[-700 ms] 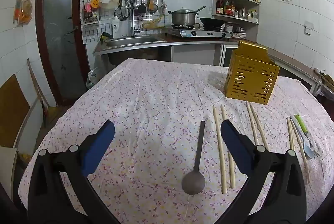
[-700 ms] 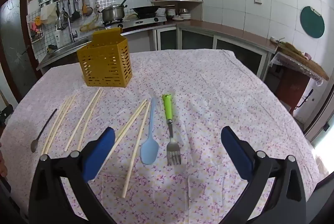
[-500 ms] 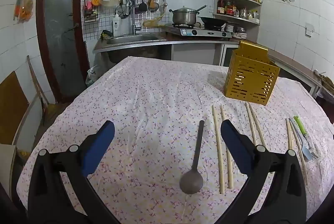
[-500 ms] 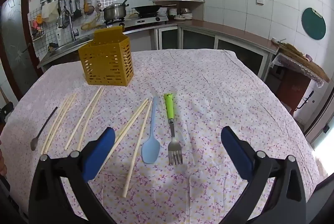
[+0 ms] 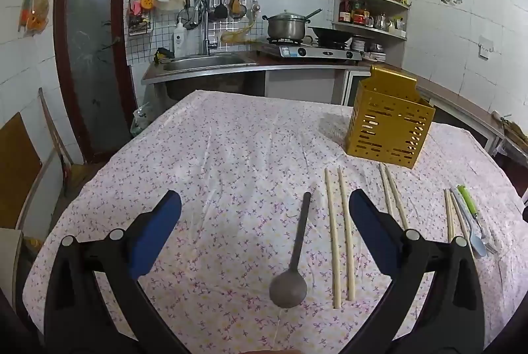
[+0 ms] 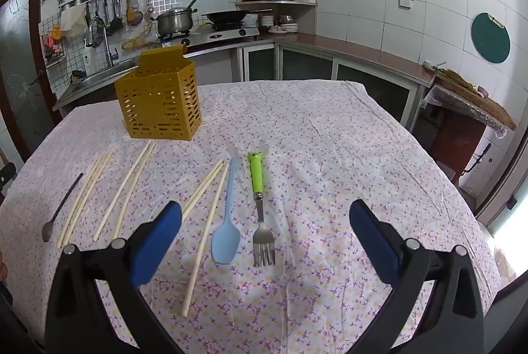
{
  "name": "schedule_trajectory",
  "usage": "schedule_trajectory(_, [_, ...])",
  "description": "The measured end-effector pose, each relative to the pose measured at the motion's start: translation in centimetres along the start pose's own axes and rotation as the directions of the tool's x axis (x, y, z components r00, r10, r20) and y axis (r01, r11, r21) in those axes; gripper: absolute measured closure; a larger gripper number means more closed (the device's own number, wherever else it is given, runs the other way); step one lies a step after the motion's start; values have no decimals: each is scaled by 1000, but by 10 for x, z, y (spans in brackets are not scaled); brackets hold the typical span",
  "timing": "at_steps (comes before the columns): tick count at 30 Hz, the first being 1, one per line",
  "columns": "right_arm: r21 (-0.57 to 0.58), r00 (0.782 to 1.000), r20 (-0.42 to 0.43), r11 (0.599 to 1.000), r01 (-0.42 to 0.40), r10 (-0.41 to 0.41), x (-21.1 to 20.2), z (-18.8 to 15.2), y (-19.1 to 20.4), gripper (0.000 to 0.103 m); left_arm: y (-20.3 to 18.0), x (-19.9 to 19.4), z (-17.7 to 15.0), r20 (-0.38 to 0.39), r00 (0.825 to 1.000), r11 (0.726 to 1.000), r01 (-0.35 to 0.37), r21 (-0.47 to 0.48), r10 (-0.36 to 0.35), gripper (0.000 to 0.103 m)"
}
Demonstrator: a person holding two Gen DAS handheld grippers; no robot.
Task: Organize utensils
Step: 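Move both tools toward the spoons lying on the table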
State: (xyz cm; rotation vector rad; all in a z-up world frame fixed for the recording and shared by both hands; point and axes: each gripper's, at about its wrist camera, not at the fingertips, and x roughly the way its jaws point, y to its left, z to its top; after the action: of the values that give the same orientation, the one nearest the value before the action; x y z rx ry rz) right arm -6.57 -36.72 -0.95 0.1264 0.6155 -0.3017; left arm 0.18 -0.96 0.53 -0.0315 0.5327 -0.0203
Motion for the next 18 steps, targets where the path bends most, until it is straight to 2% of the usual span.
schedule_trajectory(5, [-1,1000,-12,1000,-4,4,6,1,-1,4,-2,2,1,-7,1000,1000,7,9,-7,5])
schedule_trajectory(8, [-23,1000,4,999,27,-26,4,0,4,4,-3,2,1,-7,1000,1000,7,16,-7,5])
schedule_trajectory(18, [-22,999,25,999,27,-26,-1,5,5,4,2,4,-2,-1,1000,1000,1,2,-1,5])
